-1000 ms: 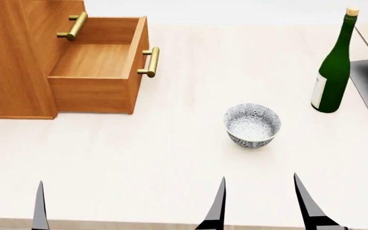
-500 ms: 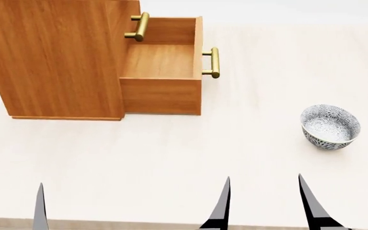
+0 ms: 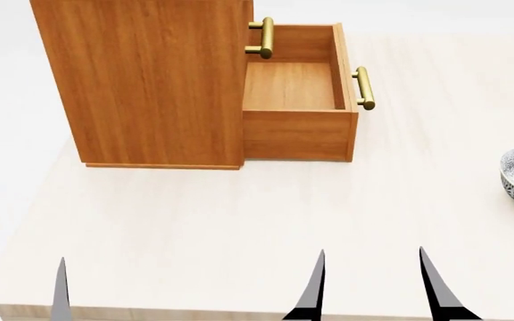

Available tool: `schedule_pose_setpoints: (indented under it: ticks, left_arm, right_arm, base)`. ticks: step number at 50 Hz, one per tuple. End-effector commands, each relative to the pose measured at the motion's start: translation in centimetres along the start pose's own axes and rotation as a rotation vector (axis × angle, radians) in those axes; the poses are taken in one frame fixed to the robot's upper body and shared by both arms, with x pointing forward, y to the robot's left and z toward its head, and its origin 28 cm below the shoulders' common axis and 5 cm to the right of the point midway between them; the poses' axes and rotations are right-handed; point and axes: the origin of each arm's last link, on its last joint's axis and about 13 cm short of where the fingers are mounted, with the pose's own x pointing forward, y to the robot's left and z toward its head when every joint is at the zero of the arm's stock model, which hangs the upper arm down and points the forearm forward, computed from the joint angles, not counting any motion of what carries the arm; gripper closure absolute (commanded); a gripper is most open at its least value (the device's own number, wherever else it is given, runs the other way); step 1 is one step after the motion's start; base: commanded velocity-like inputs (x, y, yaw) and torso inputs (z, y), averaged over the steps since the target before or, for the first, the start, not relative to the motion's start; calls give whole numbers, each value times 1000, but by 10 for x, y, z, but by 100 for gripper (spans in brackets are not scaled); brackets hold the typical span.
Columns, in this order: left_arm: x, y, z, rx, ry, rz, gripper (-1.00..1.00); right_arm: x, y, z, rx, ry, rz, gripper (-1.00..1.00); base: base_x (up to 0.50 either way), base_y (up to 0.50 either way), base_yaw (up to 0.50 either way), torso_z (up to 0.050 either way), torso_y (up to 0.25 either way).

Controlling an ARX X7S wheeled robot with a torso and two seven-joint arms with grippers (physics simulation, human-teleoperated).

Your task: Close the bottom drawer of the cabinet.

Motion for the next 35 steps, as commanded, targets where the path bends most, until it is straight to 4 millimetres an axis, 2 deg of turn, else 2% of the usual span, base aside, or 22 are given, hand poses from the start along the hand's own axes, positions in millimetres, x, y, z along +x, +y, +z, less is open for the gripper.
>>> schedule_pose_setpoints:
  ticks: [1,8,11,24,35]
  left_arm:
    - [0,-2,-1,-4,3,-6,-100]
    - [-1,-1,-2,-4,4,-4,-100]
    - [0,-1,-3,-3,6,-3,-100]
    - [-1,-2,-3,-3,6,-5,-100]
    - [-2,-2,-4,-6,10,-5,-100]
  right_arm:
    - [1,-1,1,23,23,-20,-100]
    - [1,-4,6,123,36,-13,-100]
    - [0,-4,6,110,28,-12,-100]
    - [3,-4,12,93,27,-5,-100]
    - [4,-4,9,88,29,-5,-100]
  base:
    - [0,0,0,0,0]
    - [0,0,0,0,0]
    - [197,0,0,0,0]
    - [480,0,0,0,0]
    - [500,0,0,0,0]
